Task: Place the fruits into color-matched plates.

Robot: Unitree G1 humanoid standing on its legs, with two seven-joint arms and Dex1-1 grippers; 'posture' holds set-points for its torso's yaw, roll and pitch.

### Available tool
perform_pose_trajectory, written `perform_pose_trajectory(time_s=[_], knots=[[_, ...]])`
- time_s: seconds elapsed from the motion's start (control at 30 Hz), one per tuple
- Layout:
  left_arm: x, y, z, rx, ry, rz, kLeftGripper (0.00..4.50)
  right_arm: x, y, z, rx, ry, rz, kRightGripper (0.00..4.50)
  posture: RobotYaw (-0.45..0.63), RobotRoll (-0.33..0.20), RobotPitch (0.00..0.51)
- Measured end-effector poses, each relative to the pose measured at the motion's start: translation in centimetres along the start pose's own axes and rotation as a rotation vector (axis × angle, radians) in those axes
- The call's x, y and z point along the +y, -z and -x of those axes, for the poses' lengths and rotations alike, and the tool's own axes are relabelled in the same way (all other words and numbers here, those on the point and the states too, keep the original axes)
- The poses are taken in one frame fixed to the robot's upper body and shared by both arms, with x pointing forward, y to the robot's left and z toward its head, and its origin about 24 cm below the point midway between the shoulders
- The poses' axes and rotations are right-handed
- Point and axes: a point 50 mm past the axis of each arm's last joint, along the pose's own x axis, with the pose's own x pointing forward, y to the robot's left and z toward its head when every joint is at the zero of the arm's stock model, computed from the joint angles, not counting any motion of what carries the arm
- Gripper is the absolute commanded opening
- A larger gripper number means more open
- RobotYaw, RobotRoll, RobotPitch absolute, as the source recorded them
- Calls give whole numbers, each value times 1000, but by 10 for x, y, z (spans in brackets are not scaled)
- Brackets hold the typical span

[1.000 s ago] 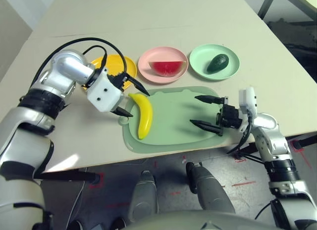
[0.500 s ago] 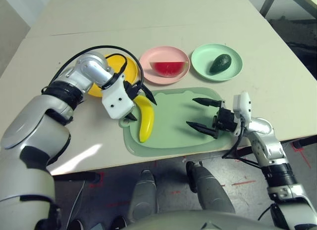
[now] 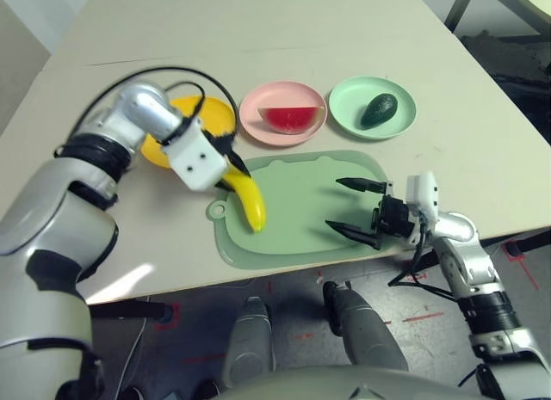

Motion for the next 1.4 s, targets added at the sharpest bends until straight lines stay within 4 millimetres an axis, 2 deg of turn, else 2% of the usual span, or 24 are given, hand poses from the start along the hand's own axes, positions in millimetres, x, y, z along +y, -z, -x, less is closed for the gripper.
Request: perform_pose_trajectory(time_s=[0.23, 0.33, 0.63, 0.9, 1.13, 1.4], knots=[[-28, 23, 35, 159, -48, 211, 1557, 8, 2, -6, -18, 61, -30, 4500, -76, 0, 187], [-34, 29, 41, 206, -92, 267, 1557, 9, 1, -8, -9, 85, -22, 4500, -72, 0, 188], [-50, 51, 34, 416, -199, 369, 1557, 7, -3, -22, 35, 254, 94, 4500, -95, 0, 193], [-61, 71, 27, 600, -306, 442, 1557, 8, -7, -20, 55, 371, 155, 4500, -120, 0, 191], [-73, 82, 21, 708, -352, 490, 1557, 15, -10, -23, 44, 313, 157, 4500, -120, 0, 194], [-69, 84, 11, 700, -409, 523, 1557, 20, -8, -18, 49, 206, 126, 4500, -125, 0, 199]])
